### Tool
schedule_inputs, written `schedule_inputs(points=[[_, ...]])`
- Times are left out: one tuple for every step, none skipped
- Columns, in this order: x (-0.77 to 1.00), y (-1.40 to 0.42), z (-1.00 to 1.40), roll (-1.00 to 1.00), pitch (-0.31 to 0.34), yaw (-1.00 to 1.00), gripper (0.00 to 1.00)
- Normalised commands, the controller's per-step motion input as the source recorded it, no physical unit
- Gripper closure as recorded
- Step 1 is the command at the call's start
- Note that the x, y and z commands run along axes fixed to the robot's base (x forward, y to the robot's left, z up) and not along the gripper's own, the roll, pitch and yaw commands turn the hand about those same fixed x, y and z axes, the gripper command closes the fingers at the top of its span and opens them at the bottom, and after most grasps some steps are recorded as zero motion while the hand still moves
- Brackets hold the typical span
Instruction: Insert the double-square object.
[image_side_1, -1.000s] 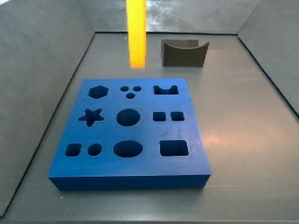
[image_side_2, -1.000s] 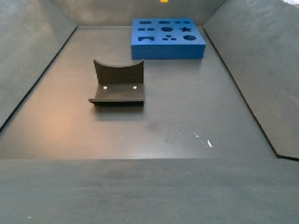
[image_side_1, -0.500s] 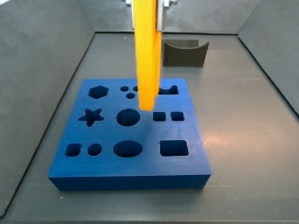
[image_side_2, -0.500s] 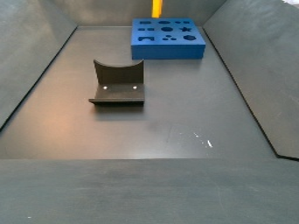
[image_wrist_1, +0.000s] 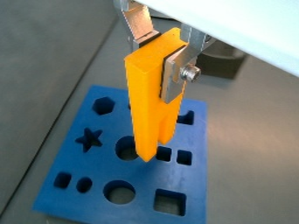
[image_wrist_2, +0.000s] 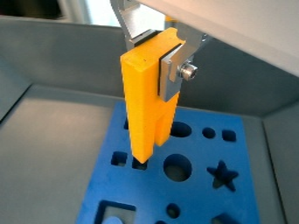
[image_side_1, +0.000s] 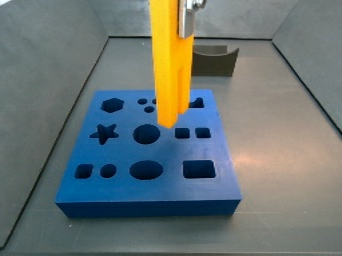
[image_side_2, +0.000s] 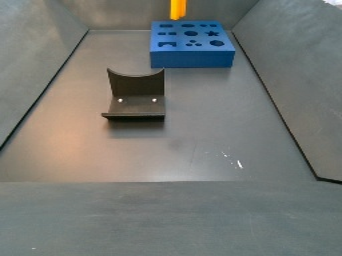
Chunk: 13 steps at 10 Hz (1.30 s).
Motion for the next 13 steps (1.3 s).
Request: schedule_inputs(points=[[0.1, 0.0, -0.1, -0.12, 0.0, -0.97, 1.0], [0.22, 0.0, -0.15, -0.12, 0.0, -0.89, 1.0], [0.21, 0.0, -0.16, -0.12, 0.0, -0.92, 1.0], [0.21, 0.0, -0.1, -0.13, 0.0, -0.92, 1.0], [0.22, 0.01, -0.06, -0.11, 0.0, -0.91, 1.0], [0.2, 0.09, -0.09, -0.01, 0.0, -0.92, 1.0], [0.16, 0.11, -0.08, 0.0, 0.0, -0.92, 1.0], [0.11, 0.1, -0.03, 0.0, 0.0, -0.93, 1.0], [0.07, 0.07, -0.01, 0.15, 0.0, -0.84, 1.0], [0.16, 0.07, -0.1, 0.28, 0.0, -0.69, 1.0], [0.09, 0.04, 0.0, 0.24, 0.0, -0.75, 1.0], [0.08, 0.0, 0.0, 0.21, 0.0, -0.77, 1.0], [0.06, 0.0, 0.0, 0.18, 0.056, -0.75, 1.0]])
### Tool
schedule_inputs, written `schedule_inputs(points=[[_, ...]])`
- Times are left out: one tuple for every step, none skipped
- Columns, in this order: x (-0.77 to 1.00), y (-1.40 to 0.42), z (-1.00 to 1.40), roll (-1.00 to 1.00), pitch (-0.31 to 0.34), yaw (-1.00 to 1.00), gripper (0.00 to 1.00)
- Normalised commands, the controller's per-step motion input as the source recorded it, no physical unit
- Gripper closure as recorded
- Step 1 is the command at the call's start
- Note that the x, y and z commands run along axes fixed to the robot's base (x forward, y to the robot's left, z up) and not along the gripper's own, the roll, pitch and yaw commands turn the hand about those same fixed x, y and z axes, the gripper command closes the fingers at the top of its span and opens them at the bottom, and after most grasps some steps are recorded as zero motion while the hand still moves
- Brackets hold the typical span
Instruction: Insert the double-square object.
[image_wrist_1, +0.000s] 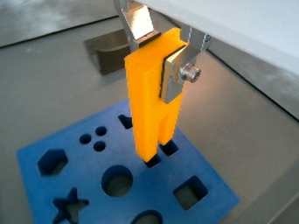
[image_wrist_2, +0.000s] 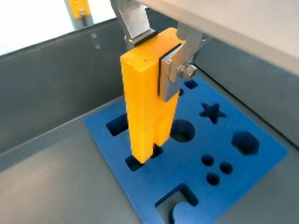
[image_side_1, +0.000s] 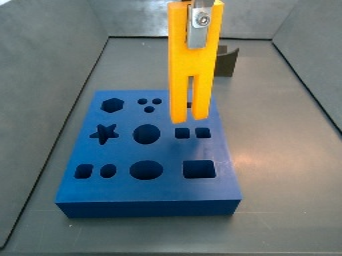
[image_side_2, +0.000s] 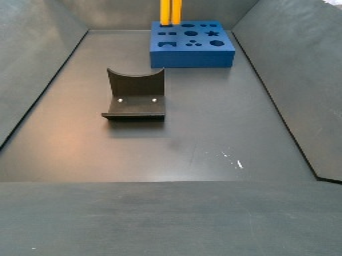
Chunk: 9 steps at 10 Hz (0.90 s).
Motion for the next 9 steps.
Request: schedule_inputs(points=[[0.05, 0.0, 0.04, 0.14, 0.139, -0.69, 1.0], [0.09, -0.02, 0.01, 0.07, 0.163, -0.68, 1.0], [0.12, -0.02, 0.0, 0.06, 0.159, -0.67, 1.0], [0.16, -0.02, 0.0, 0.06, 0.174, -0.62, 1.0], [0.24, -0.09, -0.02, 0.07, 0.19, -0.47, 1.0], [0.0, 0.0, -0.18, 0.07, 0.04, -0.13, 1.0], [0.15, 0.0, -0.33, 0.04, 0.009, 0.1, 1.0], [0.19, 0.0, -0.24, 0.12, 0.001, 0.13, 1.0], [0.16, 0.0, -0.24, 0.24, 0.024, 0.14, 1.0]])
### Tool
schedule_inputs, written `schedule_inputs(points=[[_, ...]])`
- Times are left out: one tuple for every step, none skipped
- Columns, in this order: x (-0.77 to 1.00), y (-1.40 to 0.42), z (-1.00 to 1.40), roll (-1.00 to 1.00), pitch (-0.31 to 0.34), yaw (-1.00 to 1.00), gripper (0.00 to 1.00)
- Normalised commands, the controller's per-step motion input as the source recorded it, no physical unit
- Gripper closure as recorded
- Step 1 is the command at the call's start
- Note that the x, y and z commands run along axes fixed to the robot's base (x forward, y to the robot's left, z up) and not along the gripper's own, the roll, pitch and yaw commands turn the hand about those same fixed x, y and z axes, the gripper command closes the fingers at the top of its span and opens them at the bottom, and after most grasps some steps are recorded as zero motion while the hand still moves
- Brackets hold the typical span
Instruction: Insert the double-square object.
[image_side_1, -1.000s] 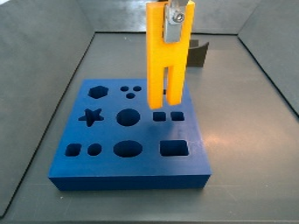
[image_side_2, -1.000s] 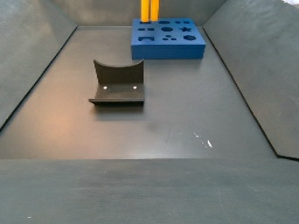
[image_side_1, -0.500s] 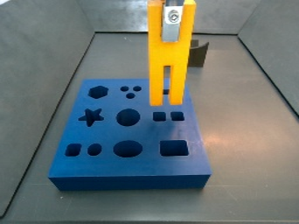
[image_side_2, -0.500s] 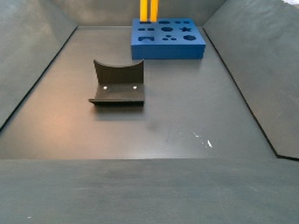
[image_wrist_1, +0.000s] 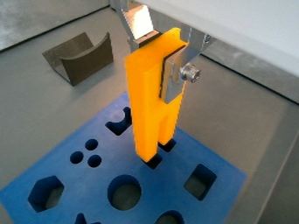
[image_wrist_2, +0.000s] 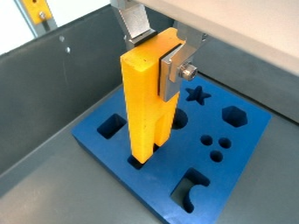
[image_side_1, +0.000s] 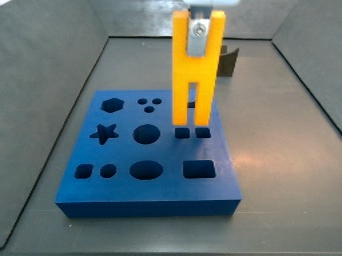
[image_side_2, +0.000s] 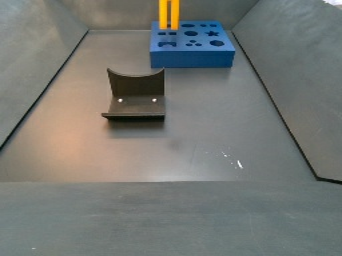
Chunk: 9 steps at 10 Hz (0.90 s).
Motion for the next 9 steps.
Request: schedule_inputs(points=[[0.35, -0.11, -0.15, 0.22, 0.064, 0.24, 1.0], [0.38, -0.27, -0.09, 0.25, 0.116, 0.05, 1.0], [0.18, -0.32, -0.07, 0.21, 0.111, 0.0, 1.0], [0.09, -0.19, -0.07, 0.22, 0.11, 0.0, 1.0], [0.0, 0.0, -0.1, 0.21, 0.076, 0.0, 1.0], [0.0, 0.0, -0.08, 0.14, 0.07, 0.0, 1.0], [0.0, 0.02, -0.05, 0.09, 0.06, 0.0, 1.0], [0.0, -0.04, 0.0, 0.01, 0.023, 0.0, 1.0], [0.0, -0.11, -0.03, 0.0, 0.0, 0.01, 1.0]])
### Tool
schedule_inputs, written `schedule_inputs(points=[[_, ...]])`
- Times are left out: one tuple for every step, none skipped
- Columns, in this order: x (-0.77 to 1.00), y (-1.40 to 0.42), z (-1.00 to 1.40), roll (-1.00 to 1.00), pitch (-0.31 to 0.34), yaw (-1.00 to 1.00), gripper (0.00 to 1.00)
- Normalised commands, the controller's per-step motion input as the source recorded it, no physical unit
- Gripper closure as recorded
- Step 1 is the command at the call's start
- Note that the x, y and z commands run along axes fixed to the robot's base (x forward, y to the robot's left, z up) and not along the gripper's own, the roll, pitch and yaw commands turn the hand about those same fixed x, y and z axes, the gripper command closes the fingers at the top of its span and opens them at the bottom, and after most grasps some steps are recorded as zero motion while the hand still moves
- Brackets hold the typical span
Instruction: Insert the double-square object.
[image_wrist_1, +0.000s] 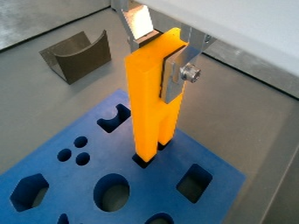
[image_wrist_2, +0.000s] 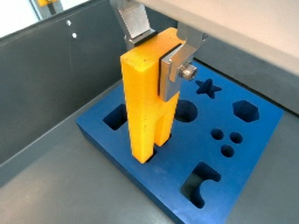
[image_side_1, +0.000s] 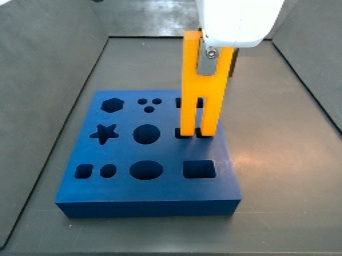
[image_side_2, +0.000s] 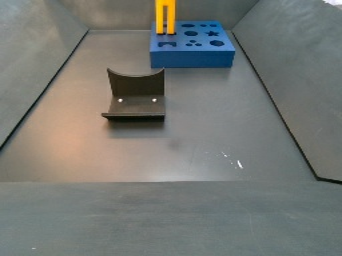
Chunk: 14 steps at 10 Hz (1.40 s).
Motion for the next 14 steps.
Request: schedule_inputs(points=[[0.0, -0.05, -0.08, 0.0, 0.0, 0.01, 1.0], [-0.14, 0.01, -0.09, 0.0, 0.0, 0.0, 1.0], [-0.05, 0.07, -0.07, -0.01, 0.0, 0.01, 1.0], [0.0, 0.1, -0.09, 0.0, 0.0, 0.09, 1.0], [-0.03, 0.08, -0.13, -0.01, 0.0, 0.1, 1.0], [-0.02, 0.0, -0.2, -0.04, -0.031, 0.13, 1.0], [-0.03, 0.0, -0.15, -0.05, -0.036, 0.16, 1.0], [0.0, -0.05, -0.12, -0.03, -0.019, 0.22, 1.0], [0.13, 0.0, -0.21, -0.04, -0.014, 0.28, 1.0], [0.16, 0.0, -0.26, -0.03, 0.0, 0.21, 1.0], [0.12, 0.0, -0.34, 0.0, 0.0, 0.09, 1.0], [0.09, 0.0, -0.43, -0.01, -0.003, 0.01, 1.0], [0.15, 0.0, -0.52, 0.0, -0.014, 0.0, 1.0], [0.13, 0.0, -0.61, 0.0, -0.019, 0.0, 1.0]])
